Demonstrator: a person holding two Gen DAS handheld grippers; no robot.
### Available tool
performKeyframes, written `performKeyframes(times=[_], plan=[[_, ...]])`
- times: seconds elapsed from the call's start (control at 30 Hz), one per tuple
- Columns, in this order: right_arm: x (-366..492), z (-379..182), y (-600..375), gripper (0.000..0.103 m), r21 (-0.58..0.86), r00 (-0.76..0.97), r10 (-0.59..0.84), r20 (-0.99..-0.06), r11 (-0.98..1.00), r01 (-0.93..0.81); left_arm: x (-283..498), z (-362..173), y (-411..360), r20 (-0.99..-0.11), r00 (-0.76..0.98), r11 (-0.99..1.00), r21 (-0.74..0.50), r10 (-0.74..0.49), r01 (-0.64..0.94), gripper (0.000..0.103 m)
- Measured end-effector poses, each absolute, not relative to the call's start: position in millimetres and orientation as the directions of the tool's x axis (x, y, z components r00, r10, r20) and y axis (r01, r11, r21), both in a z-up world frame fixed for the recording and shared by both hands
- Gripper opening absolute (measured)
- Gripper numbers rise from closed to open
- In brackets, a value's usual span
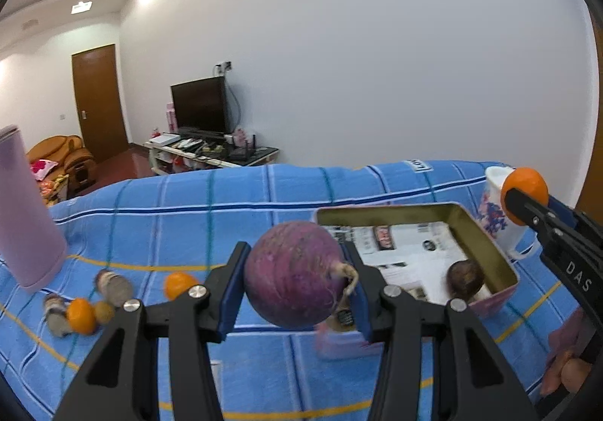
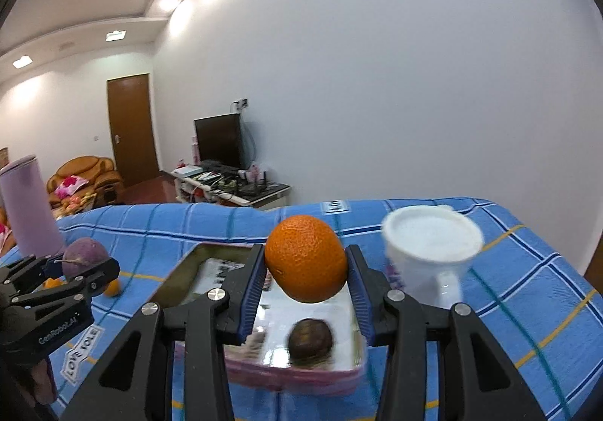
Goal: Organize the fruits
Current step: 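Carry the orange and turnip into the pink tin and open both grippers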
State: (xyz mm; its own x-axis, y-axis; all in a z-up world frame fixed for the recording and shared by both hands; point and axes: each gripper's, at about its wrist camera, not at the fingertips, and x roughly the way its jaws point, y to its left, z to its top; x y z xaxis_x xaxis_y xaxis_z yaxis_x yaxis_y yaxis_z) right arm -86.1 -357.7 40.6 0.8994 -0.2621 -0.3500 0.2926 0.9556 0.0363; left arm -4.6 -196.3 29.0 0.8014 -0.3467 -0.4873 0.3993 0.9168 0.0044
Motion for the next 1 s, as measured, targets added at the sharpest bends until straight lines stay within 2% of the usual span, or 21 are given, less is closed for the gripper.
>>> performKeyframes(times=[0.2,0.47,1.0], plan=[[-73.9,33.7,-380.2,0.044,0.106,0.891,-0.231,-0.391,0.95,0.292,6.4,23.1,-236.1,-0.504,0.78,0.903,0.003,-0.37,0.43,0.05],[-37.7,17.0,-382.4,0.045,0.067,0.858,-0.205,-0.471,0.961,0.267,13.9,2.1,-276.2,-0.559,0.744,0.889,0.024,-0.367,0.457,0.05],[-13.7,-1.7,-385.8,0.046,0.157,0.815,-0.048,-0.577,0.973,0.169,24.0,-3.9,-286.3,-0.62,0.702,0.883,0.029,-0.351,0.468,0.051]])
